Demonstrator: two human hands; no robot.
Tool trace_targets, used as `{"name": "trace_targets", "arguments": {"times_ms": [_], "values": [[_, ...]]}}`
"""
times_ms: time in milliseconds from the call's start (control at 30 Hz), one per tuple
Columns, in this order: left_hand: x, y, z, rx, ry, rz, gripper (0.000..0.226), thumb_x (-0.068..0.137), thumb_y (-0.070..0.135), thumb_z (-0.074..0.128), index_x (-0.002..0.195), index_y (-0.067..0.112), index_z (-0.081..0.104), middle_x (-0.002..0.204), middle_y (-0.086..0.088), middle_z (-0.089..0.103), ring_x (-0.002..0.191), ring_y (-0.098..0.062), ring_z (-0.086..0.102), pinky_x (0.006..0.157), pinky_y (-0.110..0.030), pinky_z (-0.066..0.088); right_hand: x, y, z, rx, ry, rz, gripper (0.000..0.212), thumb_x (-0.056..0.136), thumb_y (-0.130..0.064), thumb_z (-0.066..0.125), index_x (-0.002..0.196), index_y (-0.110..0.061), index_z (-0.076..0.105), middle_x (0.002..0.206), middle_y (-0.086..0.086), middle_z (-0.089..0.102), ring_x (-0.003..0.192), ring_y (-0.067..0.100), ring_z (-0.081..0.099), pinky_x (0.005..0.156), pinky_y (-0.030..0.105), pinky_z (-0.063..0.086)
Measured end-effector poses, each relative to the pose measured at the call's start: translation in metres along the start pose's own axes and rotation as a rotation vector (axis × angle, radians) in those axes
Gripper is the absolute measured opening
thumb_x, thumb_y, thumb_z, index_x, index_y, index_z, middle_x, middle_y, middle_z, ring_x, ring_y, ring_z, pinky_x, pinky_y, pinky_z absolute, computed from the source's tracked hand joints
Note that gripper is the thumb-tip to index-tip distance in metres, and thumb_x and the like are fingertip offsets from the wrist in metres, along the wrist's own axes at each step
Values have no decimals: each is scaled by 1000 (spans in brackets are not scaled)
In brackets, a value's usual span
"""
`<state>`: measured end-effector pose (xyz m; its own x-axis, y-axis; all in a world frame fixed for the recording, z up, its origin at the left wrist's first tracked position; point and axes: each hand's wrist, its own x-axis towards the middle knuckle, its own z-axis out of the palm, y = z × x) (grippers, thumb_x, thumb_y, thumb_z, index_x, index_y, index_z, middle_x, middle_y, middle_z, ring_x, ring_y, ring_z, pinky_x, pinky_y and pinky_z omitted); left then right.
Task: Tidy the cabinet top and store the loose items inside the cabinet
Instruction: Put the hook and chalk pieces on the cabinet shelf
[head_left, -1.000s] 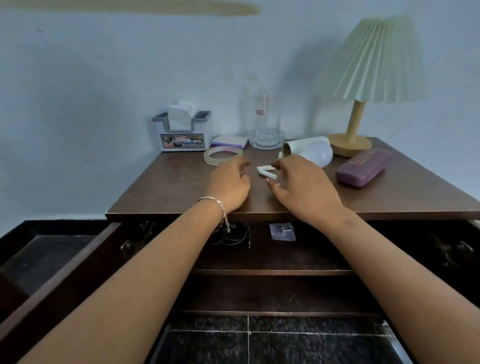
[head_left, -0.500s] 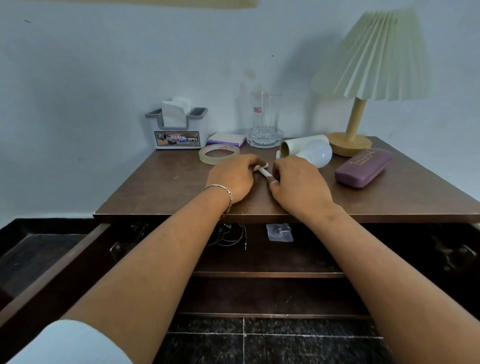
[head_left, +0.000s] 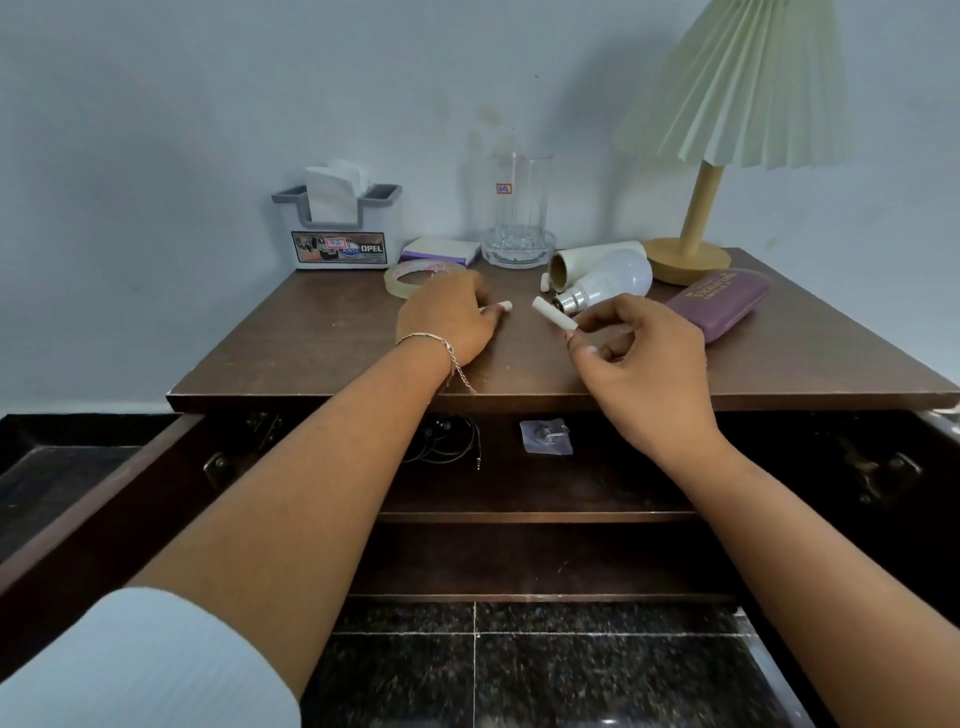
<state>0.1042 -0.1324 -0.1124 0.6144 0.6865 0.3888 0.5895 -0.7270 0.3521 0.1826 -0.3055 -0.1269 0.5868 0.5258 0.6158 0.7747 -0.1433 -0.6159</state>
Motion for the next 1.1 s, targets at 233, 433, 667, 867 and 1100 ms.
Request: {"name": "trace_targets", "arguments": {"times_ms": [233, 433, 667, 867, 1100], "values": [[-46, 6, -26, -349, 42, -70, 15, 87, 37, 63, 91, 24, 68, 86, 9, 64, 80, -8, 62, 72, -20, 45, -61, 10, -22, 140, 131, -84, 11, 87, -22, 68, 98, -19, 66, 89, -12, 63, 68, 9, 60, 56, 20, 47], [-136, 30, -15, -514, 166, 191, 8, 82, 26, 71, 89, 23, 72, 89, 11, 58, 76, -6, 59, 68, -14, 48, -112, 60, -25, -25, 55, 31, 10, 86, -25, 68, 96, -25, 66, 84, -15, 60, 68, 6, 58, 56, 23, 47], [-143, 12, 73, -423, -124, -13, 1, 79, 35, 71, 79, 35, 70, 80, 11, 68, 75, -7, 62, 71, -34, 55, -111, 113, -15, -148, 38, 350, 10, 86, -38, 65, 91, -29, 65, 79, -9, 63, 65, 5, 59, 54, 28, 47], [-105, 22, 123, -165, -105, -58, 14, 81, 42, 64, 90, 34, 71, 112, 0, 65, 113, -29, 55, 92, -41, 48, -97, 145, -2, -271, 0, 459, 12, 84, -36, 65, 94, -30, 70, 90, -11, 69, 90, 12, 65, 91, 40, 48], [-71, 44, 154, 9, -129, 42, 15, 83, 36, 64, 94, 29, 72, 116, -4, 59, 117, -32, 46, 88, -43, 44, -67, 159, 20, -436, -21, 494, 21, 85, -40, 61, 102, -33, 71, 101, -5, 72, 105, 22, 62, 94, 37, 35]]}}
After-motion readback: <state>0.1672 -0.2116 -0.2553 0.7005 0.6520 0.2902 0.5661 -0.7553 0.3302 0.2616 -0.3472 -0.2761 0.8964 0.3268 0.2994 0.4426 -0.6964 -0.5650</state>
